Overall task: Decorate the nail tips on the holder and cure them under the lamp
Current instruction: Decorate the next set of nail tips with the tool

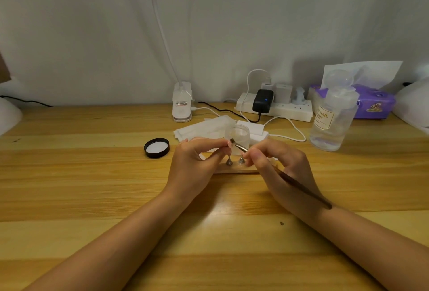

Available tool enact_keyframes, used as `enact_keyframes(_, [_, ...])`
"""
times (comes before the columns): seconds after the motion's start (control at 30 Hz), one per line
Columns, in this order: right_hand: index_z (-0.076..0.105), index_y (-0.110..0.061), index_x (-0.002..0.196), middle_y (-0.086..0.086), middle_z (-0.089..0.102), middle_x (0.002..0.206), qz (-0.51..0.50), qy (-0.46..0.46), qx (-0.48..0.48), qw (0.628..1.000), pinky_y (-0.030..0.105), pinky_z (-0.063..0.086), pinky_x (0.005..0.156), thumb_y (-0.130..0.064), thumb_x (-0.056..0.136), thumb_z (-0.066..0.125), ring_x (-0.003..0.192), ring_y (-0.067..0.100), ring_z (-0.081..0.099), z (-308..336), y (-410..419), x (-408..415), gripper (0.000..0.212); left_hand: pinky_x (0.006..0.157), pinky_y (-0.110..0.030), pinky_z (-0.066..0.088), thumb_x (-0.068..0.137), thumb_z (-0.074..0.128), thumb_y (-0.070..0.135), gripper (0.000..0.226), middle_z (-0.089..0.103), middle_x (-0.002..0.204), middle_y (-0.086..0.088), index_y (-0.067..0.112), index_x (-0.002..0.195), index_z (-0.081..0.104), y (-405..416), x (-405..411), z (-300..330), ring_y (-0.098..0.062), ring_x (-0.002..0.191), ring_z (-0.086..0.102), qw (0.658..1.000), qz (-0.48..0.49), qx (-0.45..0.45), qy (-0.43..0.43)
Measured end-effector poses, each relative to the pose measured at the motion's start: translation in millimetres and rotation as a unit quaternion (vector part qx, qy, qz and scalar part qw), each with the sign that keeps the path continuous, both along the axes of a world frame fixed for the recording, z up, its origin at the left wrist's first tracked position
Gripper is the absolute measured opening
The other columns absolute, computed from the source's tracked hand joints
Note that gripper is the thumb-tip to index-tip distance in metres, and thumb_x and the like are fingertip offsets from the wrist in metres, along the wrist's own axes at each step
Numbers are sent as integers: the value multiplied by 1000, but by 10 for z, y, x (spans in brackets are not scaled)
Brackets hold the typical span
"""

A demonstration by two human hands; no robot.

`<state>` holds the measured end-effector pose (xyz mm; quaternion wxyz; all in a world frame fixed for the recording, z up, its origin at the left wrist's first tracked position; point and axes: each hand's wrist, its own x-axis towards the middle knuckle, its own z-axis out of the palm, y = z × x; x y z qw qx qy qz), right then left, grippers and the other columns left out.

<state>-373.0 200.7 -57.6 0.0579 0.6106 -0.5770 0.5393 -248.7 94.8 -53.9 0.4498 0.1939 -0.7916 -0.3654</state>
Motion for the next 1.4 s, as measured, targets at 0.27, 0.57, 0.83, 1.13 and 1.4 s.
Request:
enact_keyframes(0.27, [60,-19,69,-7,58,61,29,-53,-47,997,13,42,58,-26,90,34,61,1,56,-16,10,-2,35,83,-34,50,77,70,6,24,69,85,11,22,95,69,-29,-11,-28,-8,89,64,1000,-2,3,-6])
enact_keyframes(0.57, [60,-24,68,-3,61,61,29,-44,-34,998,16,44,61,-29,90,36,62,4,57,-16,7,8,33,83,-28,50,76,69,2,32,65,84,21,26,96,66,-43,-11,-30,-2,89,62,1000,4,-18,-6])
enact_keyframes(0.83, [64,-18,75,-2,63,66,11,-1,-26,1000,24,45,59,-28,88,42,64,9,57,-3,-19,10,27,81,-18,44,78,68,5,27,62,82,23,26,94,67,-46,-10,-33,5,87,57,999,9,-38,-16])
enact_keyframes(1.13, [63,-22,83,-7,64,75,-4,25,-28,999,28,47,62,-29,88,44,69,11,60,23,-17,18,22,80,-20,44,77,70,8,24,63,81,19,25,95,66,-16,1,10,5,85,57,999,20,-28,-18])
enact_keyframes(1.4, [61,-19,73,-9,60,67,-4,-16,-40,999,9,40,64,-27,91,35,68,-3,56,4,-6,7,33,81,-23,45,78,70,10,19,66,85,12,20,94,70,-15,0,7,-3,88,59,999,14,-24,-27])
